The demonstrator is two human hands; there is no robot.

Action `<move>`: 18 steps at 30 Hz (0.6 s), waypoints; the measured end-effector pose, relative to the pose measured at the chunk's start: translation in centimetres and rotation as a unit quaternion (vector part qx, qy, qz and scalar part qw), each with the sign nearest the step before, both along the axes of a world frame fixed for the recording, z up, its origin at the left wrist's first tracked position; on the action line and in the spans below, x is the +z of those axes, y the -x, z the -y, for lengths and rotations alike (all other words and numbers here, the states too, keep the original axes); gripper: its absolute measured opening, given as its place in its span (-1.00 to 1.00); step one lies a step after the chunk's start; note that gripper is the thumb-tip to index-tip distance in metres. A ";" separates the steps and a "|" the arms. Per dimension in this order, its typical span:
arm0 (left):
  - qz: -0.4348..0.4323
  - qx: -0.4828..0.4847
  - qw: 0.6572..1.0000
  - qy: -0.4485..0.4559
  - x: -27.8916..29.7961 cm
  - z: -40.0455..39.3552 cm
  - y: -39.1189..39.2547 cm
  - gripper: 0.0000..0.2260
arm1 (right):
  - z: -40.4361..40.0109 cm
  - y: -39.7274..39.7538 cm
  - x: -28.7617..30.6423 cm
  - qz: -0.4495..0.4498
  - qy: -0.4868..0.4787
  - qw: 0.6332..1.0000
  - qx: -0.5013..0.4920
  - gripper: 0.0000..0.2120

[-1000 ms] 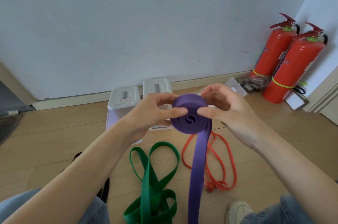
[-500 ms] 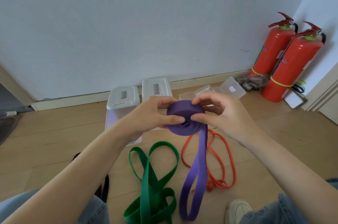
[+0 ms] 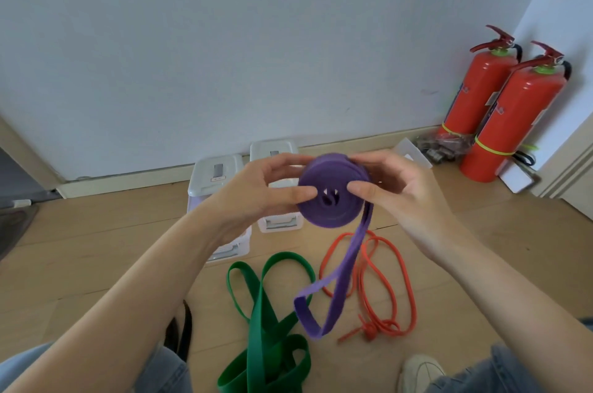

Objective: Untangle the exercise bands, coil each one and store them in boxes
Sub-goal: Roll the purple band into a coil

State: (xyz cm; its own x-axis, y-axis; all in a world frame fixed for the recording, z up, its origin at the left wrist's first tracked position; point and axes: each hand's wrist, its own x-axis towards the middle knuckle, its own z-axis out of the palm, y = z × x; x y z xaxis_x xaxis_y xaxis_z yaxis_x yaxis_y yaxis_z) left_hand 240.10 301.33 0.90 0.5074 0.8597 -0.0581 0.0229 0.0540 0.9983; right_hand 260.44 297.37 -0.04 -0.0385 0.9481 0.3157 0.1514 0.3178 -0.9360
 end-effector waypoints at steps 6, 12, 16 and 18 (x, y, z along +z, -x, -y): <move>-0.023 -0.009 1.000 0.007 -0.5 0.5 -0.5 -0.60 | 0.3 0.4 -0.1 0.020 0.012 0.999 0.040 -0.68; 0.149 0.037 0.982 0.111 -0.8 0.0 -0.5 -0.63 | 0.0 0.6 -0.5 -0.059 0.043 0.997 -0.030 -0.49; 0.111 0.040 0.989 0.091 -1.2 0.0 -0.8 -0.63 | -0.1 0.2 -0.5 -0.042 0.028 0.997 -0.053 -0.72; 0.010 0.036 0.999 0.007 -1.1 -0.3 -0.4 -0.64 | -0.2 -0.3 -0.4 0.005 0.019 0.999 -0.047 -0.72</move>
State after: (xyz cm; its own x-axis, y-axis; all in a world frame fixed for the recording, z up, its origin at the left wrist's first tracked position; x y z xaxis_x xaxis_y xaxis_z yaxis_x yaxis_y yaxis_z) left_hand 240.45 301.61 -0.23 0.4462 0.8929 -0.0613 -0.0024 0.0697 0.9976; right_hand 260.77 297.59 -0.40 0.0474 0.9588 0.2800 0.1883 0.2667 -0.9452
